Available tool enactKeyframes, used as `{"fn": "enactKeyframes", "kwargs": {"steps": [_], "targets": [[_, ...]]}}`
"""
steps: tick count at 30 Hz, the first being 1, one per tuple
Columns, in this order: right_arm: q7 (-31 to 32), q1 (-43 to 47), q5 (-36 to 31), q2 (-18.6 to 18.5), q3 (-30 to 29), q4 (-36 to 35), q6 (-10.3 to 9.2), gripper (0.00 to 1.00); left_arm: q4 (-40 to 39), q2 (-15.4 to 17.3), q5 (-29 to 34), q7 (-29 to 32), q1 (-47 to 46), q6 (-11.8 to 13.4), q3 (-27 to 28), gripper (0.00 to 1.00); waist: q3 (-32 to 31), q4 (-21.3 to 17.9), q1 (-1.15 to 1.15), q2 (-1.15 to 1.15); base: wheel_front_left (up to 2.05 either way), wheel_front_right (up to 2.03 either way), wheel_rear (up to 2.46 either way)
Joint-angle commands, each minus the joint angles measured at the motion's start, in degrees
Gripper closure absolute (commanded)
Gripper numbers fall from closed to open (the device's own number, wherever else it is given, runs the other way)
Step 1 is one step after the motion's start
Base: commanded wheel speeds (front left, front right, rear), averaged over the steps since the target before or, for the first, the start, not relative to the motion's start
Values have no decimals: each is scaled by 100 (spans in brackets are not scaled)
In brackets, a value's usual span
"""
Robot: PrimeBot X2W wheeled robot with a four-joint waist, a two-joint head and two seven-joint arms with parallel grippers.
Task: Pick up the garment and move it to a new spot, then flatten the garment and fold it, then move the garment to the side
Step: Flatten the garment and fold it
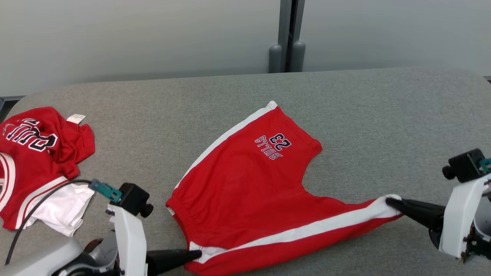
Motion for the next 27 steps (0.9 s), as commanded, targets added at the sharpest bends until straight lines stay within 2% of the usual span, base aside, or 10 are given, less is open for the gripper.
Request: {"fn": "enactKeyframes", "kwargs": {"steps": [1,6,15,22,27], "targets": [[26,-81,-48,42,-44,42,2,100,61,12,-31,27,-110,-11,52,100,95,94,0,0,0,0,0],[360,-712,-251,413,-261,389,2,100,878,-381,-312,461,-809,26,341,100,431,308,0,0,0,0,0],[856,-1934,-794,1053,-403,1077,2,100,2006,-1046,-636,612,-1641,-53,819,100,1133,590,0,0,0,0,0],[758,-2509,-970,1456,-320,1602,2,100,2230,-1272,-515,718,-1672,-238,750,100,1422,819,0,0,0,0,0],[543,-2710,-913,1501,-239,1963,2,100,2202,-1299,-508,548,-1496,-324,817,100,1492,1016,0,0,0,0,0]]}}
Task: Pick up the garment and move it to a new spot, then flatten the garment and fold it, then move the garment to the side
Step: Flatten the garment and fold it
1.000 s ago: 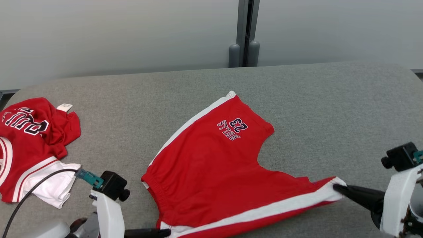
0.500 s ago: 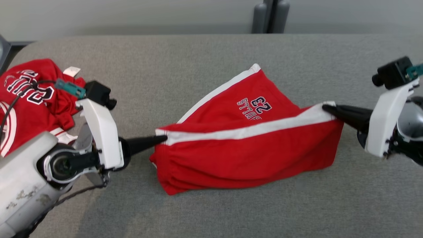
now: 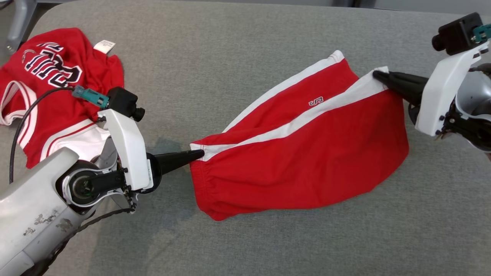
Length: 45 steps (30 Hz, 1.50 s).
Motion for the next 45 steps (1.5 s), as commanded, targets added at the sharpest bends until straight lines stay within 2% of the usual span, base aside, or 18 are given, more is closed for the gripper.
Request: {"fn": "enactKeyframes", "kwargs": {"steps": [1,8,17,40,41,42,43,45], "targets": [[-81,-110,40,-29,39,126,2,100,-19,-1,32,-53,84,-42,54,100,54,127,0,0,0,0,0],[-306,-410,44,-77,180,594,2,100,-13,-85,125,-137,173,-86,60,100,214,371,0,0,0,0,0],[-672,-706,19,95,383,1074,2,100,7,-224,239,-306,75,-106,206,100,452,565,0,0,0,0,0],[-1048,-955,-18,316,704,1509,2,98,-48,-430,510,-377,32,-108,410,100,833,799,0,0,0,0,0],[-1054,-938,-9,326,710,1513,2,71,-40,-430,544,-387,27,-108,412,64,823,792,0,0,0,0,0],[-1067,-911,10,341,714,1504,2,32,-32,-426,570,-394,31,-108,410,14,809,782,0,0,0,0,0],[-1067,-881,40,356,718,1504,2,0,-26,-421,592,-395,45,-108,408,0,790,770,0,0,0,0,0],[-1069,-828,68,380,721,1497,2,0,-12,-403,620,-383,88,-108,410,0,739,740,0,0,0,0,0]]}}
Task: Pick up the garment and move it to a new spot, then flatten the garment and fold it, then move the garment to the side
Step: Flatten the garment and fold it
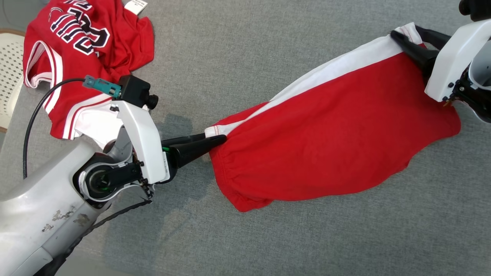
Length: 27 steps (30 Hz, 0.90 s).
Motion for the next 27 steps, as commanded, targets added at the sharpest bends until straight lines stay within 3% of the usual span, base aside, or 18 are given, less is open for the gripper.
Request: {"fn": "enactKeyframes", "kwargs": {"steps": [1,11,17,19,22,25,27], "targets": [[-23,86,17,2,9,10,2,0,18,40,34,20,41,-21,34,0,-53,-35,0,0,0,0,0],[-303,401,209,-22,23,-150,2,0,55,399,290,-158,236,-21,105,0,-639,-210,0,0,0,0,0],[-554,636,136,-96,26,188,2,0,-165,470,573,-877,443,-21,290,0,-881,-227,0,0,0,0,0],[-646,736,175,-15,29,406,2,0,-227,570,902,-1237,507,-6,285,0,-933,-207,0,0,0,0,0],[-653,869,262,113,29,714,2,0,-414,473,1253,-1855,705,73,338,0,-960,-149,0,0,0,0,0],[-467,995,405,179,28,962,2,0,-612,493,1660,-2388,826,259,356,0,-958,-59,0,0,0,0,0],[-320,1076,530,250,24,1122,1,0,-733,488,2115,-2780,901,536,311,0,-957,2,0,0,0,0,0]]}}
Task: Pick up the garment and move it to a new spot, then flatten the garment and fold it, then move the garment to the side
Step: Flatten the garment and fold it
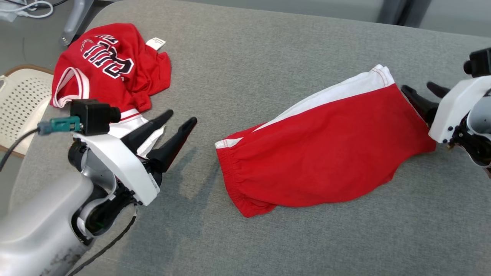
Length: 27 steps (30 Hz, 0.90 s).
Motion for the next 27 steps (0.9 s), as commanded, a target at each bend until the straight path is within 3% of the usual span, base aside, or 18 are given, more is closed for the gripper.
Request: {"fn": "enactKeyframes", "kwargs": {"steps": [1,8,11,15,20,21,22,23,27], "targets": [[54,83,62,16,10,78,2,0,-35,3,88,-91,117,85,-16,0,0,46,0,0,0,0,0],[742,282,584,182,-112,639,2,0,-419,-231,871,-1142,522,994,25,0,21,296,0,0,0,0,0],[1303,431,767,241,-82,898,1,0,-556,-371,1025,-1347,743,1245,110,0,18,375,0,0,0,0,0],[1730,579,1049,365,-177,971,1,0,-673,-545,1031,-1457,1154,1331,339,0,7,448,0,0,0,0,0],[2214,742,1262,385,-211,761,2,0,-636,-699,1146,-1483,1456,1229,510,0,-10,483,0,0,0,0,0],[2187,728,1279,372,-239,675,2,20,-622,-719,1172,-1482,1487,1207,539,0,-13,484,0,0,0,0,0],[2136,710,1273,365,-259,597,3,54,-612,-745,1201,-1480,1507,1194,573,0,-20,485,0,0,0,0,0],[2085,700,1248,348,-277,515,8,100,-608,-764,1219,-1480,1527,1188,604,0,-28,482,0,0,0,0,0],[1818,609,1107,235,-312,307,7,100,-561,-809,1313,-1481,1567,1138,658,0,-57,436,0,0,0,0,0]]}}
